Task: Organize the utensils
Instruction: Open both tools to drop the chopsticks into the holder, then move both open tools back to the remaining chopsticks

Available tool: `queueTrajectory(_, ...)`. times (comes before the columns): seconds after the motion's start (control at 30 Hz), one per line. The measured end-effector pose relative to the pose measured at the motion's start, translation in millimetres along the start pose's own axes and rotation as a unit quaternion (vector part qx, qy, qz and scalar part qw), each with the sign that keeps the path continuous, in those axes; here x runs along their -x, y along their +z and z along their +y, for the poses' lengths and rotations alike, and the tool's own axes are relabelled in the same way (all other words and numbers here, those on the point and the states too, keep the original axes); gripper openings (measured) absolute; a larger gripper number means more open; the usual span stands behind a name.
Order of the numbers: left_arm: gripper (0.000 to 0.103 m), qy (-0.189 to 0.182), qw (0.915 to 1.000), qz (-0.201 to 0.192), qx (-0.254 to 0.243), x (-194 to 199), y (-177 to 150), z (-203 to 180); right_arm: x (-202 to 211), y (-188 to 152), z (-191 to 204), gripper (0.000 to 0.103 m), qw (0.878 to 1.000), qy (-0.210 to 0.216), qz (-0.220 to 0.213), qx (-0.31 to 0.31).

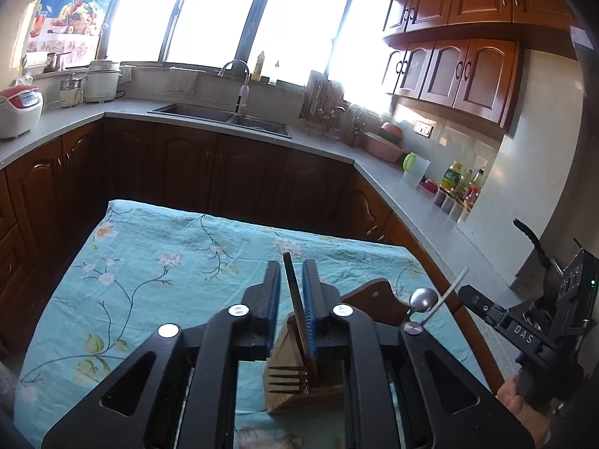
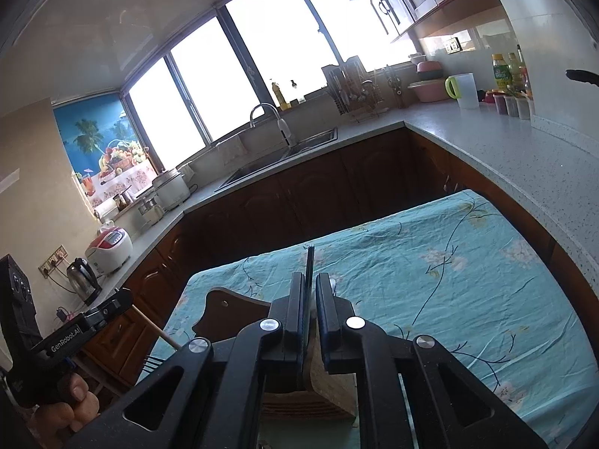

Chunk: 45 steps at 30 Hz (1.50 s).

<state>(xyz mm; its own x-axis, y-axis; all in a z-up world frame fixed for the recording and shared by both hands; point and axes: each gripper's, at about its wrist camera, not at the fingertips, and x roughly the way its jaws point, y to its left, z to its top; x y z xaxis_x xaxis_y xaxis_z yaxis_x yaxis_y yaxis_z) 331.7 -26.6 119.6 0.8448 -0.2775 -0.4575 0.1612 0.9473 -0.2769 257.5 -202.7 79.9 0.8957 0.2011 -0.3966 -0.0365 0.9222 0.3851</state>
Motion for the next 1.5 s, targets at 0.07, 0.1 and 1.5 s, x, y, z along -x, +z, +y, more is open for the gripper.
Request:
queueTrajectory(0.07,0.051,0.006,1.0,-0.002,0.004,5,0,1,2,-1,-1,0.015,1.0,0.0,0.0,-0.003)
queueTrajectory(0.1,0.052,0.004,0.9999,-0.008,0.007,9,0,2,4,-2,-2,0.026,1.0,0.0,-0.001,-0.006)
queueTrajectory(1.5,0.079,0.029,0.9907,0.114,0.069,118,-192,58,153,-165,-28,0.097,0.997,-0.068,0.033,-0.003)
